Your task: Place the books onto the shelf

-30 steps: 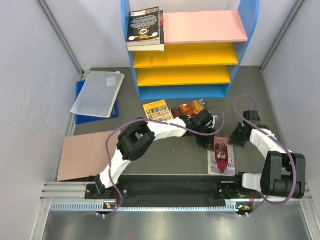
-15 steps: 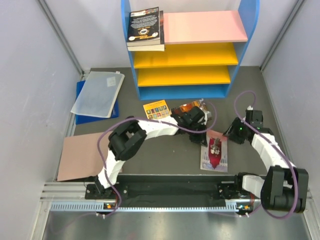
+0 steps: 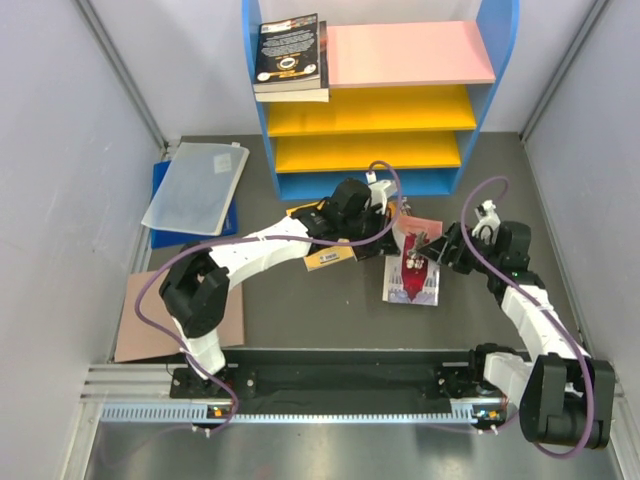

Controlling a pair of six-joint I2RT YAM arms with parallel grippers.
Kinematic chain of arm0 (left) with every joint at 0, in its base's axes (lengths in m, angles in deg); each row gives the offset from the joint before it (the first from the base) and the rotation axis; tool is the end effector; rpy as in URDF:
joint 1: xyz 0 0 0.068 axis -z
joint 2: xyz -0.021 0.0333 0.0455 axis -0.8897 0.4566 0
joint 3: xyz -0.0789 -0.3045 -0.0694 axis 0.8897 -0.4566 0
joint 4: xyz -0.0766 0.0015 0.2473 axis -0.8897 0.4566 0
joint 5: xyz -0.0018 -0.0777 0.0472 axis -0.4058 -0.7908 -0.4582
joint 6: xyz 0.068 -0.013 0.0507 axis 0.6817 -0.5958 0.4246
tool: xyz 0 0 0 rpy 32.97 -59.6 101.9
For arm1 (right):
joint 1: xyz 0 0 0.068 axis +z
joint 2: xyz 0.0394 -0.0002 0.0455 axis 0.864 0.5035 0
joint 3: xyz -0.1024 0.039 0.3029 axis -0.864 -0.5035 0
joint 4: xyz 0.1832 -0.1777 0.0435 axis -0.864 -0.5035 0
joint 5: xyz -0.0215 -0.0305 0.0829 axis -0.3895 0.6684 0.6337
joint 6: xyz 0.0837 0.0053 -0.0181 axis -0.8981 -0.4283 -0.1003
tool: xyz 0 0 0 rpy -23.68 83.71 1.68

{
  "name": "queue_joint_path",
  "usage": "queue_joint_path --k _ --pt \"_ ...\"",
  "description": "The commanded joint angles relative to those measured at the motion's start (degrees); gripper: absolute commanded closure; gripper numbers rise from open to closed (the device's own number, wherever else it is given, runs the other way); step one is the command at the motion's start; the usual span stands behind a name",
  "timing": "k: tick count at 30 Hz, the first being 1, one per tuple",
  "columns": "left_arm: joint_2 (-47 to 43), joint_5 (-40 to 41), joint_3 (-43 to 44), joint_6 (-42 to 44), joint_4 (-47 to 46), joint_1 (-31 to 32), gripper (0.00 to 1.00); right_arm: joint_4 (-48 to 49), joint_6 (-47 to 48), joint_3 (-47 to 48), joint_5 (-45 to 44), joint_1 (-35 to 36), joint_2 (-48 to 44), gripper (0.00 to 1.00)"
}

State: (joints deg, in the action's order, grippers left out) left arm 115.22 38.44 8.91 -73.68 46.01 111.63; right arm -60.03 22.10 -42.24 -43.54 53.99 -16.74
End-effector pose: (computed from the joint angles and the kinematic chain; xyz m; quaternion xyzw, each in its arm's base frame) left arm 0.2758 -0.3598 0.3011 0.2196 0.8462 -0.4274 0.2303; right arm 0.2044 0.0271 0.2366 0.0787 0.8461 0.3673 0.3782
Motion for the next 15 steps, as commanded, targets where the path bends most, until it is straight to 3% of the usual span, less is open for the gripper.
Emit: queue_joint_path --k 1,5,7,9,10,12,13,15 --pt "-2.54 -5.62 -0.38 0.15 -6.16 0.34 1.0 15.4 -1.88 -1.88 11.17 -0.11 0.21 0.15" --pt "-2.81 -7.03 -0.55 -0.2 -7.39 0.34 1.0 19.61 -2.23 -2.32 13.73 -0.11 -0.49 0.16" --pt "-2.37 -7.21 -0.55 0.06 -7.13 0.25 1.0 21.72 -3.02 -3.11 15.22 -0.11 -1.37 0.23" --pt "-1.84 -7.03 -0.47 0.24 -6.69 0.25 1.0 25.59 -5.04 -4.25 15.75 -0.11 -3.3 0.42" --pt "-1.15 -6.95 -0.55 0.24 -6.52 0.25 1.0 26.65 -6.27 -4.52 16.01 -0.11 -4.35 0.67" --pt "-0.53 -6.51 -0.55 0.24 -6.43 0.25 1.0 29.11 -7.5 -4.96 16.8 -0.11 -4.89 0.9" --pt "0.0 -6.33 -0.55 0.33 -6.43 0.25 1.0 29.38 -8.03 -4.87 17.07 -0.11 -5.07 1.0" --pt "0.44 -5.63 -0.47 0.41 -6.34 0.25 0.9 29.12 -8.3 -4.09 17.42 -0.11 -4.89 1.0"
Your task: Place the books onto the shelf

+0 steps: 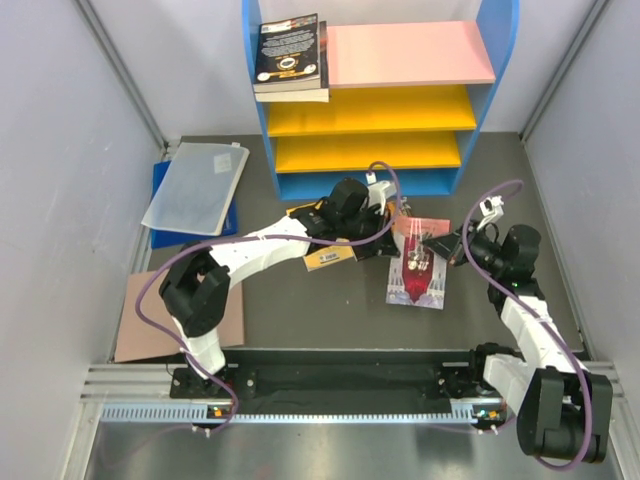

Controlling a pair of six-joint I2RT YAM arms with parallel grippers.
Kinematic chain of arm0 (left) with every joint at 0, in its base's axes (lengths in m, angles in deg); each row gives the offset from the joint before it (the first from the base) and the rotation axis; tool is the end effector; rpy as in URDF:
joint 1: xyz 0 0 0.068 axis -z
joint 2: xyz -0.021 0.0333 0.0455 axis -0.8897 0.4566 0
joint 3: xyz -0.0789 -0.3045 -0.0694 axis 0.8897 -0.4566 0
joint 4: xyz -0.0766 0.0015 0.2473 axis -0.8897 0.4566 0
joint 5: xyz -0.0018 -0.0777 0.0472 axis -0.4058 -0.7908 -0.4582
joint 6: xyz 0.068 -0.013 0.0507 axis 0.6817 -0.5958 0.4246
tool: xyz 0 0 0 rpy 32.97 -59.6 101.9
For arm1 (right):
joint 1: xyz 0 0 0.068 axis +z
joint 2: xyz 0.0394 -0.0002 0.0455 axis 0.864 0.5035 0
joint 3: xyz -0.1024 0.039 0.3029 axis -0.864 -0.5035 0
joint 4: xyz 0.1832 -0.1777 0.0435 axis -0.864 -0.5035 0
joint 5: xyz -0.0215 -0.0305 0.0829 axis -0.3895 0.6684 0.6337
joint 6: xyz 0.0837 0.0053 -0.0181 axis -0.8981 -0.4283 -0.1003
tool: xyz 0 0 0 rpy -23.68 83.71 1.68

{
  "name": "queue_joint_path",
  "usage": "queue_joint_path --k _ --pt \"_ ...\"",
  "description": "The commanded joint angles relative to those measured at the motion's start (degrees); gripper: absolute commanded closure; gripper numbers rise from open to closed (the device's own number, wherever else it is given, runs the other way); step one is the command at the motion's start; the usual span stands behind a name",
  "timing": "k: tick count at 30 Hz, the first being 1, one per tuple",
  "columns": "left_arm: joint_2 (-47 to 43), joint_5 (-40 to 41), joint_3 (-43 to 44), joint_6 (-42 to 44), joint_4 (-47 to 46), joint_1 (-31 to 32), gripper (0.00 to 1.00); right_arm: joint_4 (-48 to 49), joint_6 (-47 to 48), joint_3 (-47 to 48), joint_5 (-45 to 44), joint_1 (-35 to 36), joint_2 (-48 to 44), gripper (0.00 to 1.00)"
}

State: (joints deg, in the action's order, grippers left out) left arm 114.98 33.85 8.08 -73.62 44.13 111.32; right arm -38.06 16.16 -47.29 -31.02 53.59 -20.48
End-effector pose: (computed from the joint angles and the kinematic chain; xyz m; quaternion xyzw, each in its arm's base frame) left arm 0.2723 -0.3605 0.3030 0.2361 0.8309 -0.4559 0.2145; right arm 0.1957 0.0384 0.2657 -0.0216 0.7588 0.4568 0.4637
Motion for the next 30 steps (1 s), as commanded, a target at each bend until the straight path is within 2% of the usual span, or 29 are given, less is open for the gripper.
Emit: queue_joint_path --k 1,3,4,6,7,14,18,22,24,30 --pt "0.51 0.18 0.28 0.44 -4.11 0.55 0.7 7.15 -2.7 1.32 5.16 0.29 -0.98 1.0" --pt "-0.19 1.86 -0.42 0.52 -3.67 0.47 0.46 6.71 -2.97 2.89 5.07 0.29 -0.54 1.0" --pt "-1.5 4.47 -0.86 0.52 -3.67 0.47 0.24 6.71 -3.49 3.51 4.9 0.29 -0.28 1.0" --pt "-3.17 6.69 -2.88 0.26 -3.93 0.2 0.05 6.54 -4.02 5.52 3.68 0.29 -0.1 1.0" --pt "-4.92 7.66 -3.67 -0.17 -4.02 0.11 0.01 6.54 -4.29 6.32 3.32 0.29 0.07 1.0" --pt "-13.28 13.73 -14.99 -4.3 -10.34 -0.5 0.01 9.95 -8.59 12.21 2.17 0.37 3.5 1.0" --pt "-18.12 13.74 -22.47 -7.82 -20.08 -0.41 0.01 15.31 -12.63 13.27 2.26 0.37 5.52 1.0" --pt "-23.47 11.8 -30.82 -9.67 -38.32 -0.5 0.01 22.25 -18.77 12.83 3.14 0.37 7.54 1.0" --pt "-23.57 10.83 -33.38 -10.28 -43.11 -0.5 0.01 26.12 -20.71 12.31 3.66 0.37 8.68 1.0" --pt "-18.57 5.82 -32.86 -12.92 -49.97 -0.33 0.01 38.78 -29.77 11.51 5.6 0.46 12.11 1.0"
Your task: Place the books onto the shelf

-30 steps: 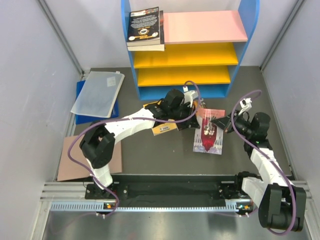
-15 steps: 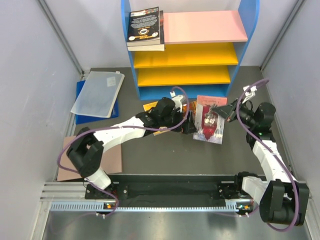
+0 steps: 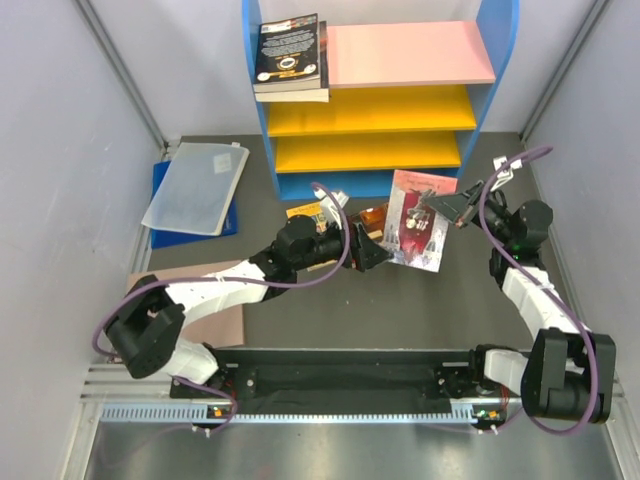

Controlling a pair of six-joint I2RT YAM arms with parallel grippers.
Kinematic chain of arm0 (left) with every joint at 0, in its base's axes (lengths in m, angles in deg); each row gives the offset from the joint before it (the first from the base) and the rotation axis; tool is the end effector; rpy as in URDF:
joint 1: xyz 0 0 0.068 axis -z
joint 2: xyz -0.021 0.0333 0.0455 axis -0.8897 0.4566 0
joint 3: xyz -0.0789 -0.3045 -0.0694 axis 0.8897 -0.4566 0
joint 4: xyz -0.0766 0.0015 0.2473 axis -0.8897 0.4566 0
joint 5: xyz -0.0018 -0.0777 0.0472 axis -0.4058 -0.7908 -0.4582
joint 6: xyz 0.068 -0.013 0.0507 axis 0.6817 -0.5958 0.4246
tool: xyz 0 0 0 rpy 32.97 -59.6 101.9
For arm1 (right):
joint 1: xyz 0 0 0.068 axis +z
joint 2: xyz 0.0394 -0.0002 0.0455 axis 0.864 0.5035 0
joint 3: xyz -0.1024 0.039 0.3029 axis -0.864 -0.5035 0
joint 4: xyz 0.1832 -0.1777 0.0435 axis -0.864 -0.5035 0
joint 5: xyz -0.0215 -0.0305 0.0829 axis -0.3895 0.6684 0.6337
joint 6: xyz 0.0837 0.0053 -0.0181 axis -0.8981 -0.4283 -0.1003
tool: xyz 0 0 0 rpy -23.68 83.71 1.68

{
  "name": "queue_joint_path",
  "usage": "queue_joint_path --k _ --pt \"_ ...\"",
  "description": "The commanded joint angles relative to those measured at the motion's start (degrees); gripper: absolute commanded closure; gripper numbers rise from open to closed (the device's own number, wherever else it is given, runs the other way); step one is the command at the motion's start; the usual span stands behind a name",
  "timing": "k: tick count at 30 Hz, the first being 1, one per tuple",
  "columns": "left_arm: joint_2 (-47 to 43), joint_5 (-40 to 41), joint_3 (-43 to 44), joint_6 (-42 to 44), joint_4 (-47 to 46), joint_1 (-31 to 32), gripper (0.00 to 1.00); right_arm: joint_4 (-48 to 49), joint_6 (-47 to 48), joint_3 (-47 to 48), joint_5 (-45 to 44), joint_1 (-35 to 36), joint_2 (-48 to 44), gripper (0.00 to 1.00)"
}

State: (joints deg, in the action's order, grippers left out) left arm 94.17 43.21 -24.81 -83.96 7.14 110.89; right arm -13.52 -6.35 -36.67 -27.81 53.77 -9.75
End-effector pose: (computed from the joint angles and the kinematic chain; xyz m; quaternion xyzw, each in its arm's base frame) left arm 0.2162 -0.2761 0.3118 0.1422 0.7435 -0.5397 0.3683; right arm 0.2444 0.0364 0.3460 -0.0193 0.6696 0.5476 0.5014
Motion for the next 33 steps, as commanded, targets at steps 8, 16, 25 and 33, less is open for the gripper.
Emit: queue_joint_path --k 8,16,25,33 --pt "7.78 -3.36 1.7 -4.96 -17.31 0.02 0.01 17.67 -10.08 1.51 3.79 0.73 2.26 1.0" --pt "11.03 -4.41 4.34 -7.15 -17.05 0.02 0.17 17.85 -10.25 0.98 4.23 0.99 2.26 1.0" --pt "12.61 -6.96 7.15 -10.32 -19.33 0.11 0.95 17.94 -9.99 -0.16 4.41 1.17 2.79 1.0" --pt "3.5 -3.38 9.52 -3.5 -7.84 0.02 1.0 10.22 -4.99 1.07 3.45 1.08 2.79 0.99"
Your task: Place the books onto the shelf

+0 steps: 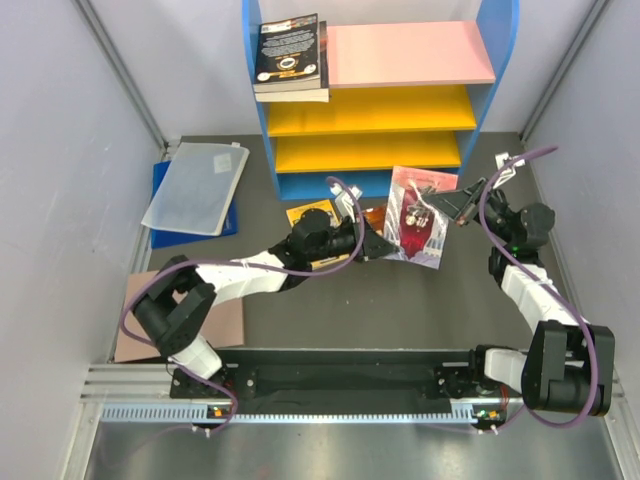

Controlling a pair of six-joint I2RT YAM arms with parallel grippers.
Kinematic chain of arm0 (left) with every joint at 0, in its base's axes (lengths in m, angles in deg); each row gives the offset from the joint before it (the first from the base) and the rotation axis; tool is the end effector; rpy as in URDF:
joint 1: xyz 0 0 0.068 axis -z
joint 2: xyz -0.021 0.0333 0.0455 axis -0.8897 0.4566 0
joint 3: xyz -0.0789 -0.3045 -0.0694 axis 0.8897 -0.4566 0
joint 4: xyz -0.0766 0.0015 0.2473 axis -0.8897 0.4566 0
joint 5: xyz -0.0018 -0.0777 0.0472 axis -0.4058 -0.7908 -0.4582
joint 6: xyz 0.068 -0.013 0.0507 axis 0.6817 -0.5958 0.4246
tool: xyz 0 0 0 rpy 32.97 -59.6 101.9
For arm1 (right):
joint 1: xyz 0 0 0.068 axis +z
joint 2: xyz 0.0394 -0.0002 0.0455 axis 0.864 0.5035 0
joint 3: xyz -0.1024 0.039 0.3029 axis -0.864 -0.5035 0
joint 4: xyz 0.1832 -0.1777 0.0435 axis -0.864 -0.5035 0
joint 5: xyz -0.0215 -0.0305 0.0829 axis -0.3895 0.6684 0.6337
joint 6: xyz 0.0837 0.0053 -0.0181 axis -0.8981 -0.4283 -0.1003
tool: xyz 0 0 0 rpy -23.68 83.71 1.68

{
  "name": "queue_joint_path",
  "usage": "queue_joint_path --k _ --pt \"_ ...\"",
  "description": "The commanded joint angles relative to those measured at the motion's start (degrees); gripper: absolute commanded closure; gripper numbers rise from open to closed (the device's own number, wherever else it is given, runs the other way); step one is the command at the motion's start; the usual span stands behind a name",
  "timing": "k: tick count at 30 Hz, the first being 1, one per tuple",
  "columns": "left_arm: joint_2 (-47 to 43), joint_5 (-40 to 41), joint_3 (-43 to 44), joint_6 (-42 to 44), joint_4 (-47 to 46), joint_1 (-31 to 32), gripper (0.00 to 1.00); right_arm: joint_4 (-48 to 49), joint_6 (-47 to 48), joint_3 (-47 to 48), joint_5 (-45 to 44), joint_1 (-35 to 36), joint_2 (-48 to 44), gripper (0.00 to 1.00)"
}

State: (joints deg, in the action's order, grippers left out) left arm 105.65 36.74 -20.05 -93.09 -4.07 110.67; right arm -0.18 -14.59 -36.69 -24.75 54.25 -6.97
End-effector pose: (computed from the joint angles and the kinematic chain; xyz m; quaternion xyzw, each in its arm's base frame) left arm 0.2442 -0.3168 0.2999 0.1244 0.7204 -0.6069 0.3116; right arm 0.2455 0.0406 0.3603 -0.0516 0.6347 0.5849 0.5024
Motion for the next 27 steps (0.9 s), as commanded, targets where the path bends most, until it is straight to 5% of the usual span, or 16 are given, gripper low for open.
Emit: queue_joint_path --k 1,3,4,7,10,17,27 --pt "-9.39 4.59 6.16 7.24 9.48 0.24 1.0 -8.26 6.57 1.44 -0.14 0.6 -0.42 0.81" --pt "-12.9 7.14 7.48 10.58 13.05 -0.11 1.0 -12.52 9.75 1.88 -1.8 0.6 -0.95 0.69" --pt "-13.88 7.59 9.23 11.12 15.59 -0.54 1.0 -15.32 11.85 1.79 -2.34 0.6 -1.39 0.53" --pt "-15.91 8.12 14.05 13.14 18.85 -1.95 1.0 -18.84 14.67 1.35 -3.66 0.6 -2.35 0.28" --pt "-15.56 8.12 21.77 17.09 26.05 -3.01 1.0 -24.45 18.71 1.53 -4.89 0.6 -4.37 0.14" --pt "-9.5 2.96 42.8 23.78 42.75 -7.13 1.0 -35.29 26.28 1.36 -6.65 0.77 -9.12 0.07" --pt "8.95 -16.63 83.47 15.01 65.0 -20.31 1.0 -47.84 36.64 0.91 -12.26 6.91 -11.59 0.07"
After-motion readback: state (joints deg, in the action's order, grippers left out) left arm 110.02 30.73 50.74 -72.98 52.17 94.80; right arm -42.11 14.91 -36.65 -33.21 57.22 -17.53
